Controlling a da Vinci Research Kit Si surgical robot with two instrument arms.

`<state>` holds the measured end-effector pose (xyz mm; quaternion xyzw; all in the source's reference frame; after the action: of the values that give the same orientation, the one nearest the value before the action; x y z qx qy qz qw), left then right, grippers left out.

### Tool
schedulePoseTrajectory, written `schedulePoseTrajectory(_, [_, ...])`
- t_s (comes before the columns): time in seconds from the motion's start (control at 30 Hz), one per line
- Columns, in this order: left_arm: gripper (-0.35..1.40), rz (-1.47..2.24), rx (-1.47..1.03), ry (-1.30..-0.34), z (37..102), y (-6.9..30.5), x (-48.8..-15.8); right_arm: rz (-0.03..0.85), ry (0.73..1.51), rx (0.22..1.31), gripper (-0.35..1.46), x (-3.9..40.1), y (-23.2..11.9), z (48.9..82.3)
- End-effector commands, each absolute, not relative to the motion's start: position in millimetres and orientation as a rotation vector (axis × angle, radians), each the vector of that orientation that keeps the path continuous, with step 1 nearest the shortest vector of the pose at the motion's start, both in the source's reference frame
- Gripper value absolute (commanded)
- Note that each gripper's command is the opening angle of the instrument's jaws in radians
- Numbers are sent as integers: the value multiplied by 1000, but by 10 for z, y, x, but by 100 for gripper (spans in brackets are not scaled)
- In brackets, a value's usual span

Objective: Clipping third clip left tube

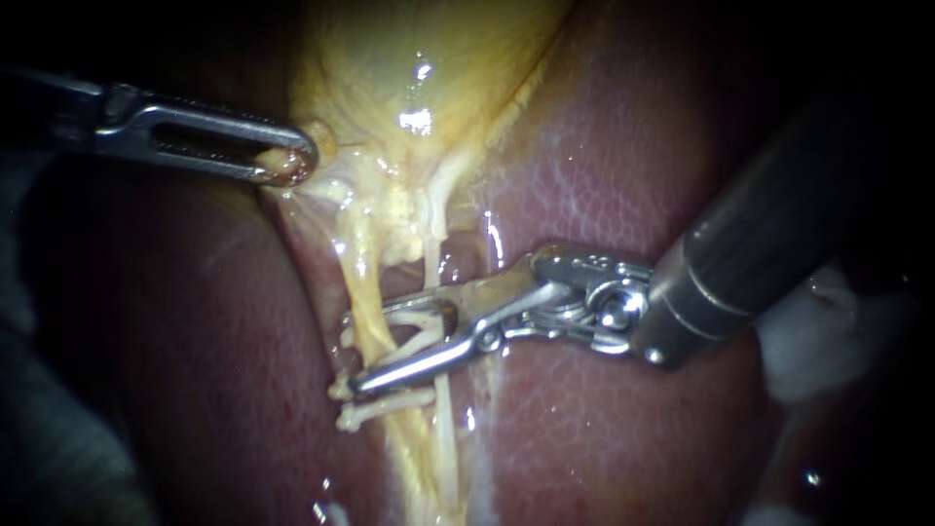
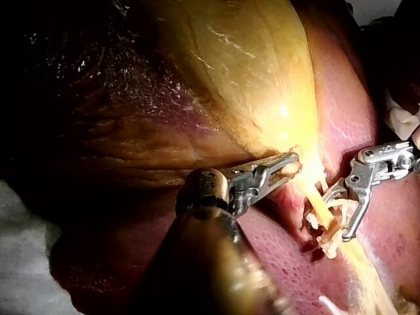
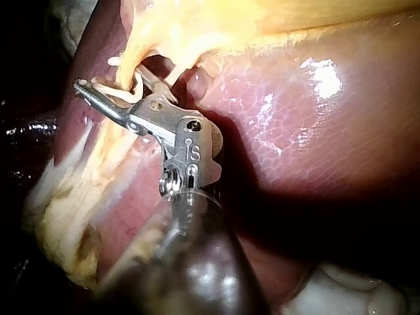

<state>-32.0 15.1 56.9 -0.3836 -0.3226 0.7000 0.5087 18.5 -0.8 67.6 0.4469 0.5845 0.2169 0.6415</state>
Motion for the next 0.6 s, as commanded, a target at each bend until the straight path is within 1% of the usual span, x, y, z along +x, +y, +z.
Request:
schedulePoseTrajectory(0.03, [-35,1686,-924,-777,569,151,-321,495,1335,1020,49,188,-9,675])
schedulePoseTrajectory(0.2, [-35,1686,-924,-777,570,152,-321,501,1359,1026,49,195,-10,672])
schedulePoseTrajectory(0.3, [-35,1686,-924,-777,570,152,-321,508,1386,1034,48,195,-6,667])
schedulePoseTrajectory(0.6, [-35,1686,-924,-777,570,152,-321,526,1404,1057,48,191,16,637])
